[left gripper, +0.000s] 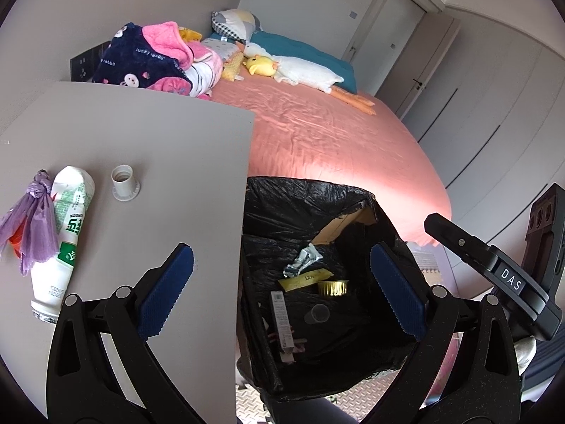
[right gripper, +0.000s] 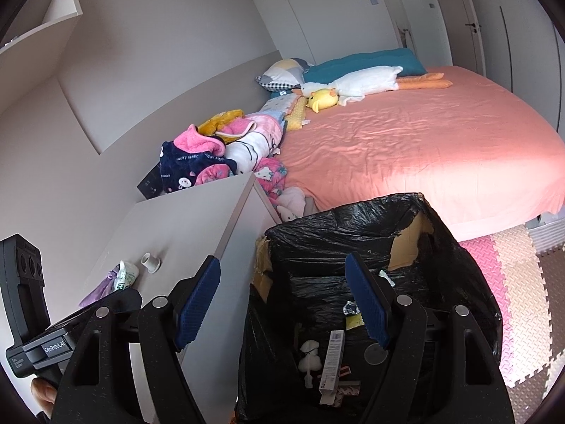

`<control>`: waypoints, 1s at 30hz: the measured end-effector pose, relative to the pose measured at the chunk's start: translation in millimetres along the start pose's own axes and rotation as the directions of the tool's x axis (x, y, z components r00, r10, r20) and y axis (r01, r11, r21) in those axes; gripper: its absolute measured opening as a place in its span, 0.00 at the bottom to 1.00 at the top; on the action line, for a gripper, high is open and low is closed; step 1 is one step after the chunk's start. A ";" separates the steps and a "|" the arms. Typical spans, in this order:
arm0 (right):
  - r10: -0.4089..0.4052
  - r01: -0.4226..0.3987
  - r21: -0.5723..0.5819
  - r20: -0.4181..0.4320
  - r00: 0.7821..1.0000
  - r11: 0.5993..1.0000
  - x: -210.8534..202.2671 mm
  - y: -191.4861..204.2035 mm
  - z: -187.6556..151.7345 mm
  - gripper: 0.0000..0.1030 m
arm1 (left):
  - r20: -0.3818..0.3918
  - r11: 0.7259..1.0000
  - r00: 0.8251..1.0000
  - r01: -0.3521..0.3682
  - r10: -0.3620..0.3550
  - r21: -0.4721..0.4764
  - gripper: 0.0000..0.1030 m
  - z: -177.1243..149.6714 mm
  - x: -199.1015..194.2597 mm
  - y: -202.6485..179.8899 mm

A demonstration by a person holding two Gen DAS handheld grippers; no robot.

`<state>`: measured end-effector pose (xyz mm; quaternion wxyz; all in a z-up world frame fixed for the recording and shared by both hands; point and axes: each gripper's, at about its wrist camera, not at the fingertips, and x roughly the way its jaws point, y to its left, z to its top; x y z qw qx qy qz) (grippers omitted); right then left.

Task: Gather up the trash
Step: 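Move both open tools back toward the purple bag and white cup on the desk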

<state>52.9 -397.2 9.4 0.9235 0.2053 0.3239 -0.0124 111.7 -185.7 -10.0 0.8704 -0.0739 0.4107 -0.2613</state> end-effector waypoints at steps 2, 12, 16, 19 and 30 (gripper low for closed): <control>0.010 -0.010 -0.010 0.000 1.000 1.000 2.9 7.7 -1.6 0.72 | 0.008 1.000 1.000 -0.007 0.007 -0.001 0.94 0.1 -3.7 5.9; 0.061 -0.062 -0.064 -0.017 0.998 0.996 18.6 48.2 -7.1 0.72 | 0.041 0.999 0.998 -0.040 0.040 -0.018 0.94 2.0 -21.1 35.0; 0.077 -0.079 -0.068 -0.034 0.996 0.995 27.4 60.7 -9.8 0.72 | 0.061 0.997 0.996 -0.064 0.066 -0.032 0.94 3.2 -28.9 48.0; 0.082 -0.086 -0.079 -0.047 0.996 0.993 32.8 68.8 -12.9 0.72 | 0.070 0.996 0.995 -0.071 0.075 -0.059 0.94 3.4 -33.2 59.3; 0.090 -0.100 -0.154 -0.070 0.993 0.983 57.2 99.5 -17.9 0.72 | 0.108 0.985 0.984 -0.132 0.145 -0.112 0.94 10.4 -47.4 91.3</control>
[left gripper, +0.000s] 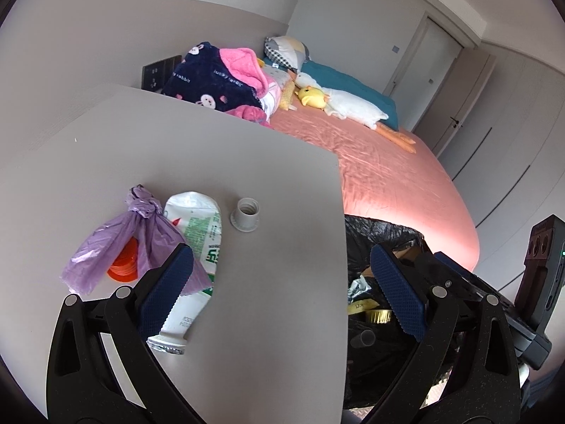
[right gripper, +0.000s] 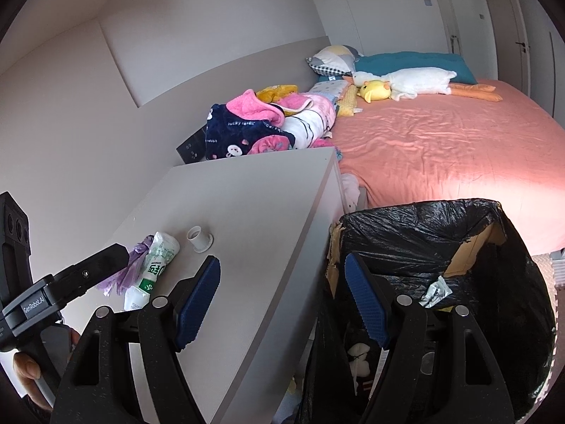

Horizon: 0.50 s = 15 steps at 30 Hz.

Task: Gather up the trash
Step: 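Move both open tools back toward the purple bag and white cup on the desk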

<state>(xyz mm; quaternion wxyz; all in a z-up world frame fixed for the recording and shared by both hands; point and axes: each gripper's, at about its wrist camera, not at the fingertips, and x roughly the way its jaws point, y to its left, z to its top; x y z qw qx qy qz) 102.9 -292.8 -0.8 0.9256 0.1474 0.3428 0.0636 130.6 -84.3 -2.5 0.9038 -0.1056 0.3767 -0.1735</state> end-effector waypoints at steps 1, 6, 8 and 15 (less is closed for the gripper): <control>0.003 -0.003 -0.007 -0.003 1.000 1.000 2.7 2.2 0.3 0.72 | 0.002 1.000 1.000 -0.008 0.008 -0.002 0.94 1.0 -0.1 2.9; 0.010 -0.011 -0.035 -0.022 1.000 0.999 17.7 14.5 2.1 0.72 | 0.012 0.999 0.999 -0.042 0.042 -0.015 0.94 6.2 -0.7 18.0; 0.013 -0.015 -0.043 -0.035 0.999 0.999 23.0 18.3 2.7 0.72 | 0.040 0.997 0.997 -0.068 0.069 -0.034 0.94 8.2 -4.6 25.0; 0.030 -0.035 -0.078 -0.066 0.997 0.996 42.8 34.9 2.9 0.72 | 0.065 0.987 0.985 -0.153 0.157 -0.057 0.94 18.9 -8.9 49.9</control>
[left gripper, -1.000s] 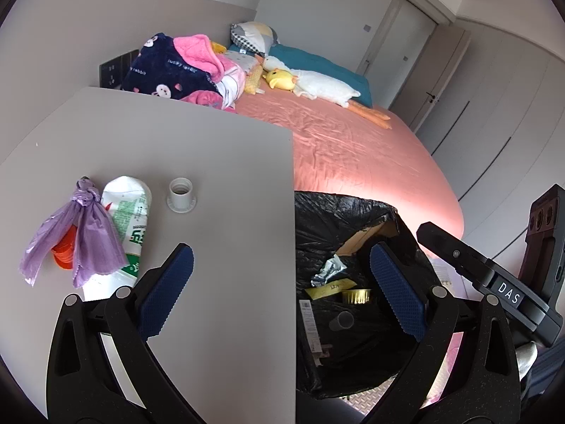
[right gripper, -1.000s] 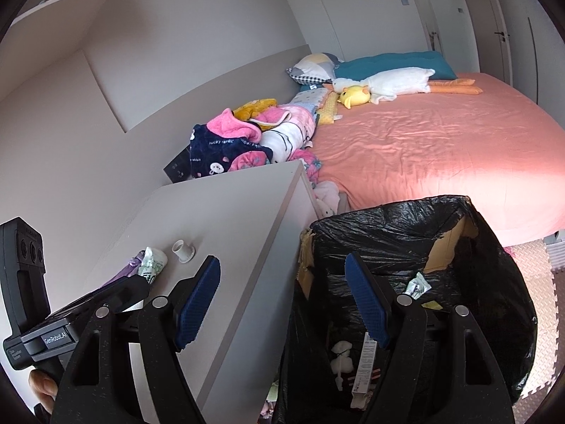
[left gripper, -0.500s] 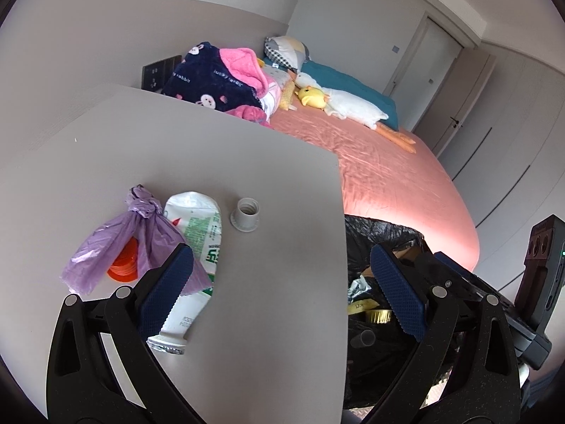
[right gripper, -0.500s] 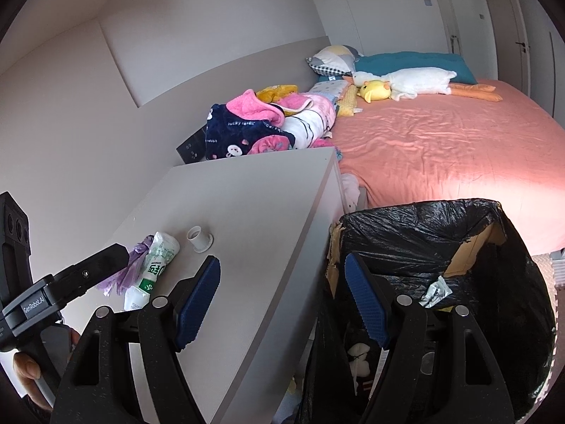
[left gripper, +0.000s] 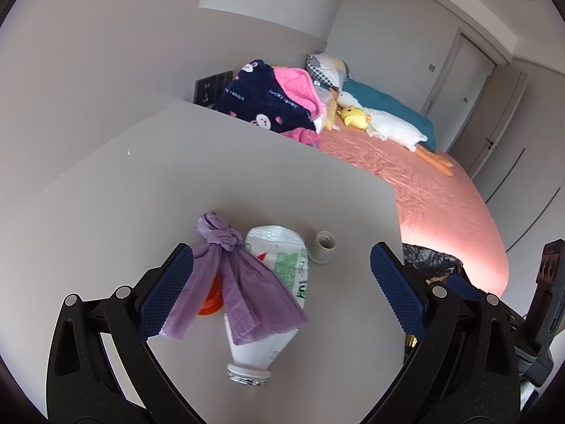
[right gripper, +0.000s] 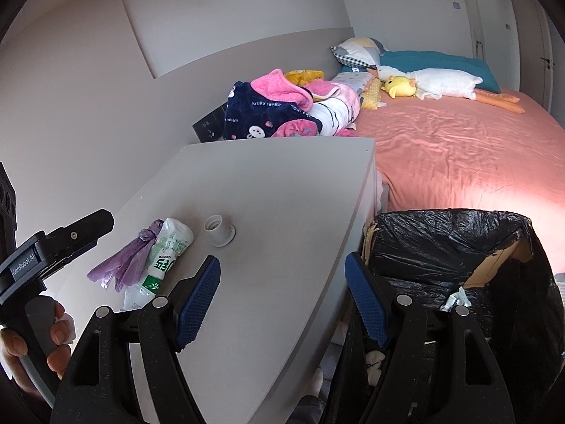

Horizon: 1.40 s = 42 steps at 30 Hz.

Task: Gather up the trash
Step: 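Move both open tools back toward the purple bag and white cup on the desk, then grasp the tied purple plastic bag with the left tool while the right tool grasps the small white cup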

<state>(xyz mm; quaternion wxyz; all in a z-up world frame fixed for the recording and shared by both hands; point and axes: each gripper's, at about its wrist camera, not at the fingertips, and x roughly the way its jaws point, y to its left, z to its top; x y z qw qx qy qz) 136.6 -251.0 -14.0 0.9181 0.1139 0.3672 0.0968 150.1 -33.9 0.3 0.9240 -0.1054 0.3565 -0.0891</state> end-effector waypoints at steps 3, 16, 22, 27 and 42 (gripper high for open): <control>0.007 -0.008 -0.013 -0.016 1.000 1.000 10.0 6.5 0.0 0.72 | -0.008 1.000 1.000 -0.022 0.021 -0.018 0.94 2.5 4.2 11.8; 0.003 -0.014 -0.103 -0.104 0.995 0.995 56.0 37.8 11.8 0.69 | -0.123 0.988 0.982 -0.150 0.145 -0.033 0.93 14.1 40.6 46.3; -0.011 -0.010 -0.143 -0.140 0.990 0.990 76.8 48.1 18.3 0.66 | -0.185 0.986 0.971 -0.161 0.153 -0.030 0.88 17.5 58.8 54.4; -0.010 -0.022 -0.182 -0.174 0.985 0.983 93.4 58.2 21.2 0.62 | -0.211 0.986 0.965 -0.164 0.154 -0.030 0.83 19.6 66.9 58.3; -0.016 -0.035 -0.246 -0.200 0.980 0.969 120.8 75.2 25.0 0.31 | -0.280 0.993 0.957 -0.097 0.077 -0.060 0.35 10.6 86.0 65.9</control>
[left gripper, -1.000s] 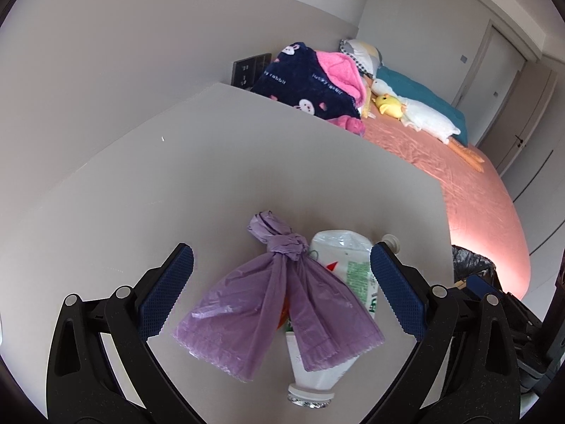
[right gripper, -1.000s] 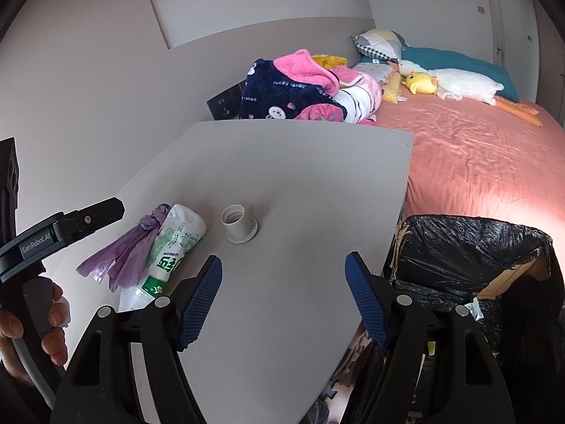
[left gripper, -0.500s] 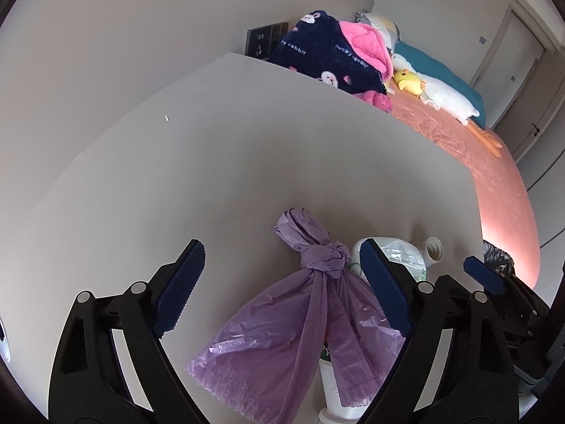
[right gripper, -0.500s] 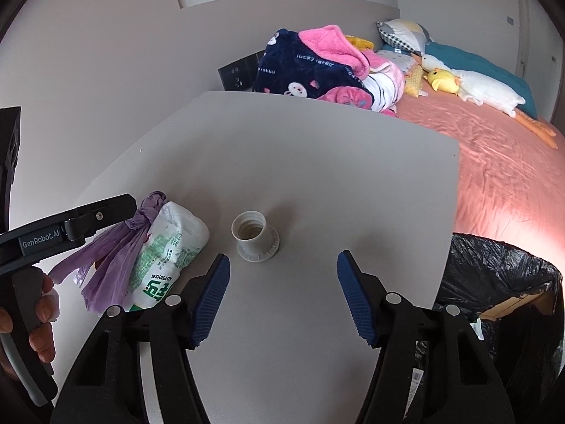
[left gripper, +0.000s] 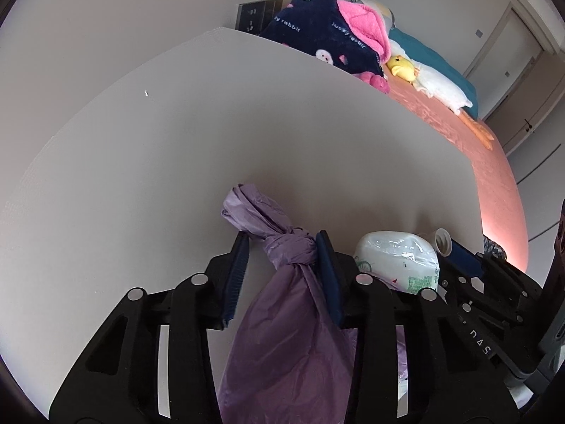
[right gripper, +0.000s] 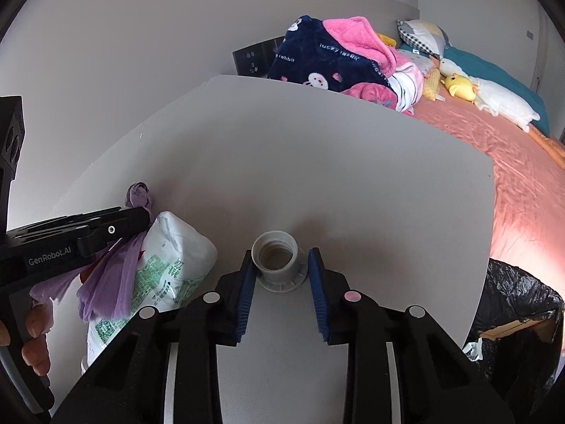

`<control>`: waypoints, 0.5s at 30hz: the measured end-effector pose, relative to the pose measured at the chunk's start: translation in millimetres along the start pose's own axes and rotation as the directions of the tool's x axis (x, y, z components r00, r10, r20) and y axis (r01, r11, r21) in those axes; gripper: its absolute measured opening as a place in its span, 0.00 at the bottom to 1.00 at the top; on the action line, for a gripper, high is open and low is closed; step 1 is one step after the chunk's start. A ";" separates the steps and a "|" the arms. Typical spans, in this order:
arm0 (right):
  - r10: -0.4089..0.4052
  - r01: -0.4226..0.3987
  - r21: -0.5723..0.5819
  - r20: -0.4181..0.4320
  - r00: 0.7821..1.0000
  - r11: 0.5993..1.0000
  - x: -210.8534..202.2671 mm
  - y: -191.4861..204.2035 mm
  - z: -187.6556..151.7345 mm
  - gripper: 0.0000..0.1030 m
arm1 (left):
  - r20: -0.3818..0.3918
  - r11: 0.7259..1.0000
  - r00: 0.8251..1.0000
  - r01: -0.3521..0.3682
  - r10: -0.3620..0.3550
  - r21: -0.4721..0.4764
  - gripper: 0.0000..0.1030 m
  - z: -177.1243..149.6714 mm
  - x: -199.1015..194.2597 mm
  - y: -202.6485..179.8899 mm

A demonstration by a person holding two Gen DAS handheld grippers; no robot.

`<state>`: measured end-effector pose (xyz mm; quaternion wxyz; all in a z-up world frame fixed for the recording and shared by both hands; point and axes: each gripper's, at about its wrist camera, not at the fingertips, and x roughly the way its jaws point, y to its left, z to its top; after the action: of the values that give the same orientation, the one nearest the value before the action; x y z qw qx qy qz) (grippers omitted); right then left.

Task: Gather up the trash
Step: 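Grasp the tied purple plastic bag with the left tool while the right tool grasps the small white cup, then carry the purple bag and white cup over the black trash bag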

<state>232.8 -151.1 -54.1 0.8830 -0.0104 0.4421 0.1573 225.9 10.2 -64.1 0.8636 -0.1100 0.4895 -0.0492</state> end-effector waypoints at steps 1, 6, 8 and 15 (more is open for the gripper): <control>-0.001 0.001 0.001 0.007 1.000 1.000 -1.6 -0.1 -1.2 0.31 | 0.002 1.000 1.000 0.005 -0.005 -0.001 0.32 -0.6 -0.3 0.0; 0.041 -0.042 0.043 0.027 0.999 0.998 -11.0 -5.2 -4.1 0.31 | 0.037 0.999 0.999 0.040 -0.039 -0.006 0.24 -0.2 -7.4 0.6; 0.058 -0.061 0.064 0.042 0.997 0.996 -17.2 -8.1 -5.8 0.31 | 0.046 0.999 0.998 0.053 -0.052 -0.012 0.22 0.7 -9.1 1.6; 0.111 -0.123 0.116 0.098 0.989 0.986 -40.2 -15.5 -10.8 0.31 | 0.118 0.988 0.984 0.143 -0.136 -0.055 0.22 1.6 -32.6 6.3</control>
<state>206.4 -178.3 -31.0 0.8905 0.0767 0.4099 0.1820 210.4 22.8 -37.6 0.8807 -0.1741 0.4318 -0.0877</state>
